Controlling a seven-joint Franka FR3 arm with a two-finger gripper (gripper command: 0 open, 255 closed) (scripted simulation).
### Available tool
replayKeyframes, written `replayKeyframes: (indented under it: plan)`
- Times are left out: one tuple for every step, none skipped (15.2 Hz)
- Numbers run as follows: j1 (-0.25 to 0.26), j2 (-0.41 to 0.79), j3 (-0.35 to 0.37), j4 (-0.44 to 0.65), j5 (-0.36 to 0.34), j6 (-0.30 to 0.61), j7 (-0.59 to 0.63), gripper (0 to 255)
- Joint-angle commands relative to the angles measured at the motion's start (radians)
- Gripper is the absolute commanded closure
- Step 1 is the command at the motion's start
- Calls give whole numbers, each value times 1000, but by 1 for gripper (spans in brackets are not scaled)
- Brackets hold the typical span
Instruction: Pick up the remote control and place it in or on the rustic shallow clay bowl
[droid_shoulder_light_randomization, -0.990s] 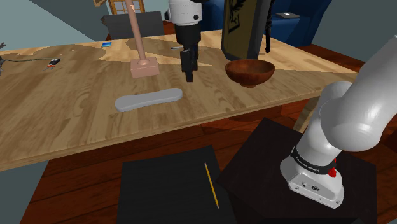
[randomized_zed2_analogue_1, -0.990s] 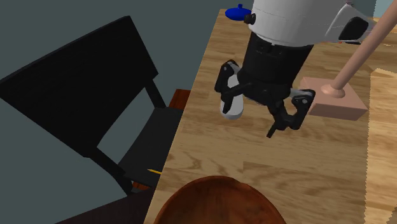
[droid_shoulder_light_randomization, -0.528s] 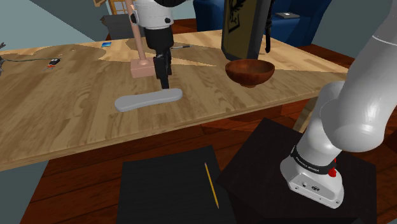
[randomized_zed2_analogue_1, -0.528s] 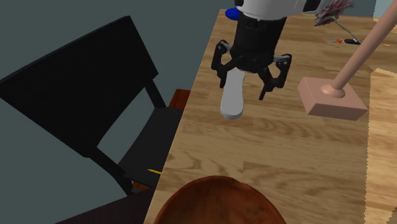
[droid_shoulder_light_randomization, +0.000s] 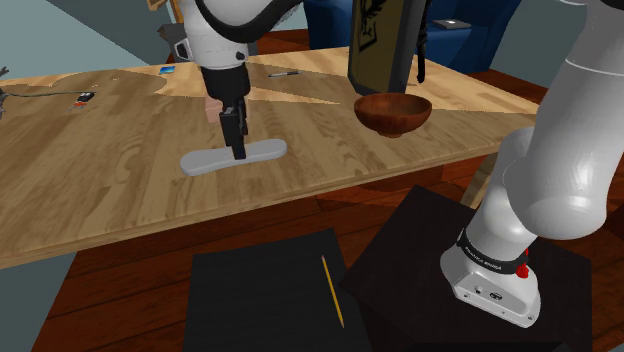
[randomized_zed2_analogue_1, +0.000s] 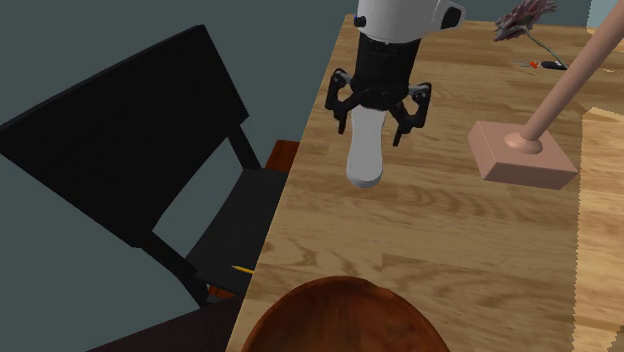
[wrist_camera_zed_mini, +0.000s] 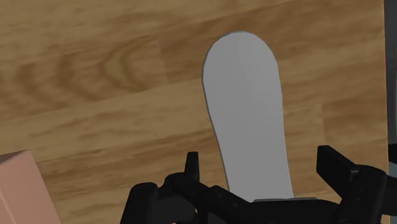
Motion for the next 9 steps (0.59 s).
replayKeyframes:
  plan:
    - [0, 5, 0, -22, -1, 28, 0, 0]
    - [0, 7, 0, -33, -2, 41, 0, 0]
    - [0, 8, 0, -40, -2, 48, 0, 0]
    - [0, 8, 0, -40, -2, 48, 0, 0]
    - [0, 8, 0, -40, -2, 48, 0, 0]
    - [0, 8, 0, -40, -2, 48, 0, 0]
    - [0, 8, 0, -40, -2, 48, 0, 0]
    - [0, 8, 0, -40, -2, 48, 0, 0]
    - [0, 8, 0, -40, -2, 48, 0, 0]
